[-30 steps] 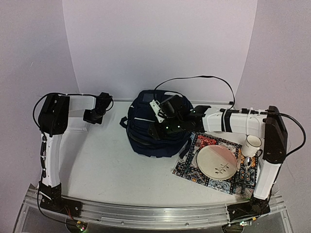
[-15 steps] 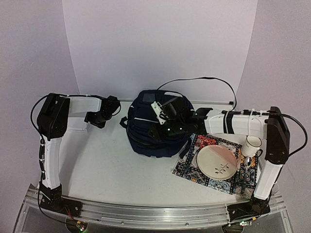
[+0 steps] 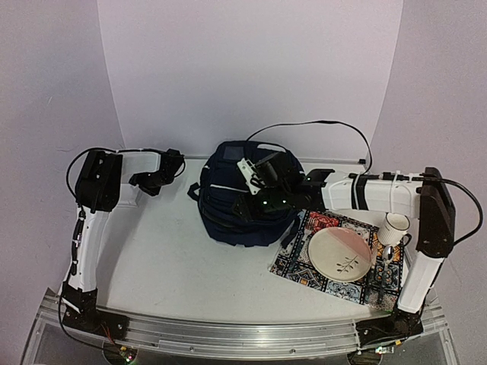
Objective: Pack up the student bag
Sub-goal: Pick up the book at the corner of the board.
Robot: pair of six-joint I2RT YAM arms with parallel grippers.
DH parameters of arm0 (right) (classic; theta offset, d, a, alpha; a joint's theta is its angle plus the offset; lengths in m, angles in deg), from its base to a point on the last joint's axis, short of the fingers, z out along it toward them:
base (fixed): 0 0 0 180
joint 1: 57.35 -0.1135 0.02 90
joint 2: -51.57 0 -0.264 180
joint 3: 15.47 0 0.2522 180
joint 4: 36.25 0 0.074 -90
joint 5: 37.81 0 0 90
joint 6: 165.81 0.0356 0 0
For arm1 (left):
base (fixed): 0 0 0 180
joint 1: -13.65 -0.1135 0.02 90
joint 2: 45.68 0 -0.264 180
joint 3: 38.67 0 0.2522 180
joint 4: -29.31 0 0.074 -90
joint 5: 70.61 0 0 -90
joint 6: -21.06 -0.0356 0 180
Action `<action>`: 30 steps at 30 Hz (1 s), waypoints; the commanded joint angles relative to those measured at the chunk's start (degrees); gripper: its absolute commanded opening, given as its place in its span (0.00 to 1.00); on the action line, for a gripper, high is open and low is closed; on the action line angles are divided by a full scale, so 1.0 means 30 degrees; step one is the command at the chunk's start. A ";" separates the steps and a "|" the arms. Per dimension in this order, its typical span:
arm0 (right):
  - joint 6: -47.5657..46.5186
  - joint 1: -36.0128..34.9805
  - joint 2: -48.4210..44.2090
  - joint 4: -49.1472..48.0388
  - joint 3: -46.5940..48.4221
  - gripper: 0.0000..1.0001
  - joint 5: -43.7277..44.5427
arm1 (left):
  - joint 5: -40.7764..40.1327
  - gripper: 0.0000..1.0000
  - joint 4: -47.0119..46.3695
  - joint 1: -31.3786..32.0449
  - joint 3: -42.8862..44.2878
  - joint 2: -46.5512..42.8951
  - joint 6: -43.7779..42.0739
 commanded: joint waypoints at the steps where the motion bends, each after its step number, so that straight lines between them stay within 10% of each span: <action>1: 0.0174 -0.0005 -0.0747 -0.0234 0.0065 0.53 0.0028 | -0.0271 0.58 0.0201 -0.0069 0.1308 0.0264 -0.0794; 15: 0.0172 -0.0030 -0.0532 -0.0223 0.0353 0.53 -0.0159 | -0.0545 0.45 0.0226 -0.0743 0.2512 0.1882 -0.1833; 30: 0.0243 -0.0024 -0.0485 -0.0234 0.0469 0.53 -0.0207 | 0.0868 0.00 0.0950 -0.0242 0.0970 -0.0684 -0.0704</action>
